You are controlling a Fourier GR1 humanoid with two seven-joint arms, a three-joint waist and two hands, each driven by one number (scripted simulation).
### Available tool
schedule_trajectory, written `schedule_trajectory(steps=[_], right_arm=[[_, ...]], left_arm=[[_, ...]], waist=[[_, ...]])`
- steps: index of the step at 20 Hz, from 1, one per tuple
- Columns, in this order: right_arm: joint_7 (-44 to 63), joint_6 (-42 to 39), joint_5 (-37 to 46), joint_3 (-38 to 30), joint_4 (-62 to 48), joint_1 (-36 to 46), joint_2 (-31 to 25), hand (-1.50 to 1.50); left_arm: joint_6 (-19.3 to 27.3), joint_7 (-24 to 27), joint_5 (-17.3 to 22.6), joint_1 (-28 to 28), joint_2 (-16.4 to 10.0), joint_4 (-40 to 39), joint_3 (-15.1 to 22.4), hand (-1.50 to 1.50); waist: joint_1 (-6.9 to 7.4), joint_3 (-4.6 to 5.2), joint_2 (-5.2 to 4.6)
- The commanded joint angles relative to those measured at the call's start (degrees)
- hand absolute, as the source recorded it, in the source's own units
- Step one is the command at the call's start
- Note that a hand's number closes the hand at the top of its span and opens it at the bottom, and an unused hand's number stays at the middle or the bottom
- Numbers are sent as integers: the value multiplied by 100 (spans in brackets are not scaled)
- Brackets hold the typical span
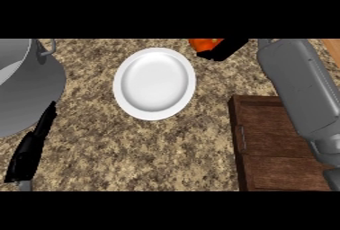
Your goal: Pick the squash from the tray and place it in the plate
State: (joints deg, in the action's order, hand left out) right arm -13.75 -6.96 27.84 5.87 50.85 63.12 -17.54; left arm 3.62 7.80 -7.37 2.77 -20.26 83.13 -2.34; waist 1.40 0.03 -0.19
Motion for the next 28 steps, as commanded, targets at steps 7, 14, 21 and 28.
schedule_trajectory(steps=[7,14,21,28], right_arm=[[626,154,418,204,-1337,890,1224,150],[889,697,214,978,-2166,993,1741,150],[995,881,-689,750,-2905,886,1751,150],[1146,1451,-1401,1393,-2904,821,1753,-150]], left_arm=[[-41,178,-88,216,80,140,-50,0],[-205,240,-56,39,101,-21,-59,0],[-324,31,-71,-88,14,163,-50,0],[-168,-230,-325,-538,294,66,211,0]], waist=[[25,0,-10],[180,3,-37],[388,1,-76],[483,0,-109]])
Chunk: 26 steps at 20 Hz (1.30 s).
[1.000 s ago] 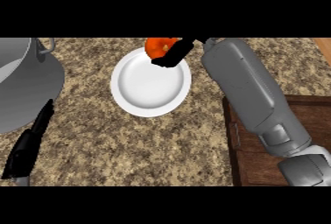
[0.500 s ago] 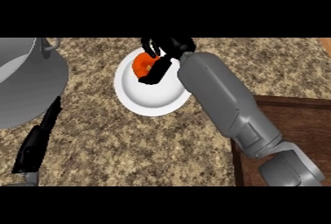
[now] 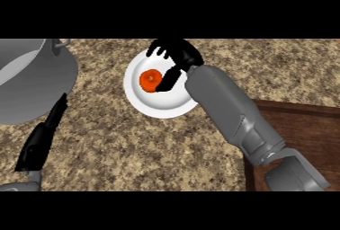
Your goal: Pick the squash from the tray and place it in the plate
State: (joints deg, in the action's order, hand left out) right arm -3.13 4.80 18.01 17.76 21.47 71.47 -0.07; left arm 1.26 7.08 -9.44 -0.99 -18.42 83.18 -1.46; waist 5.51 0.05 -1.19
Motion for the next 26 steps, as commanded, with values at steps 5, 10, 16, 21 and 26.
schedule_trajectory(steps=[5,10,16,21,26], right_arm=[[-373,772,-1177,-445,286,-40,7,-150],[-650,1274,-1374,-1169,-72,-99,-58,-150],[-1242,307,-2188,-2093,-241,-27,-712,-150],[-2281,-577,-2284,-2320,-470,-518,-1468,-150],[-2882,-1191,-2088,-2281,-843,-674,-2043,-150]], left_arm=[[4,38,-47,165,67,10,21,0],[49,-24,-6,512,-5,403,-124,0],[71,-85,-32,201,71,81,-157,0],[85,-18,-15,92,24,-102,-311,0],[16,14,-61,352,114,223,-136,0]], waist=[[-38,-6,16],[-276,-11,65],[-306,-11,4],[-314,-11,-14],[-213,-15,-31]])
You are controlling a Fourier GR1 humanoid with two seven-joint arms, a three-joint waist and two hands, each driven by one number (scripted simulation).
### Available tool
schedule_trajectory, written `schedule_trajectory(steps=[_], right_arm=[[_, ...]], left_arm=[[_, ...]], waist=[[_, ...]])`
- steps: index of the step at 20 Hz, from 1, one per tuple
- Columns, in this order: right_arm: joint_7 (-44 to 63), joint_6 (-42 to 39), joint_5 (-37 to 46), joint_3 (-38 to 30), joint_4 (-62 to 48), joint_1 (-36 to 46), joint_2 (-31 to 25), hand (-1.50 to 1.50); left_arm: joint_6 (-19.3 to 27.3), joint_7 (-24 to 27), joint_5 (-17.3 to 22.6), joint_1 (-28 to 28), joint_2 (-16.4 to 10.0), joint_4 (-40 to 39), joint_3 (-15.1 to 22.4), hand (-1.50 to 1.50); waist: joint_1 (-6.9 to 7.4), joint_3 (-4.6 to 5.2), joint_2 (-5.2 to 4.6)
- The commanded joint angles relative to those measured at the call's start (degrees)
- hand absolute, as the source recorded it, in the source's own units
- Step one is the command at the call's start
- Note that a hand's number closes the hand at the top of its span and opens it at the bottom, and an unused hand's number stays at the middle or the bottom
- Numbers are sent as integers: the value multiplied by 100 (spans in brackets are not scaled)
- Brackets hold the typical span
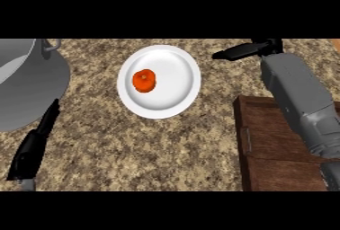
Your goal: Pick the squash from the tray and place it in the plate
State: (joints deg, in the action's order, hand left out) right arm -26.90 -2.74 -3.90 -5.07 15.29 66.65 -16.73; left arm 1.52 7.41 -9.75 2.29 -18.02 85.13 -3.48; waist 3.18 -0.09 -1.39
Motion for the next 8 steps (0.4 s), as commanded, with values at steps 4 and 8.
schedule_trajectory(steps=[4,8], right_arm=[[-520,-730,105,-101,-456,48,-741,-150],[-685,-636,178,-116,-658,23,-739,-150]], left_arm=[[-58,104,13,51,54,56,16,0],[44,34,-172,-52,218,-42,199,0]], waist=[[87,-1,-23],[134,-5,-57]])
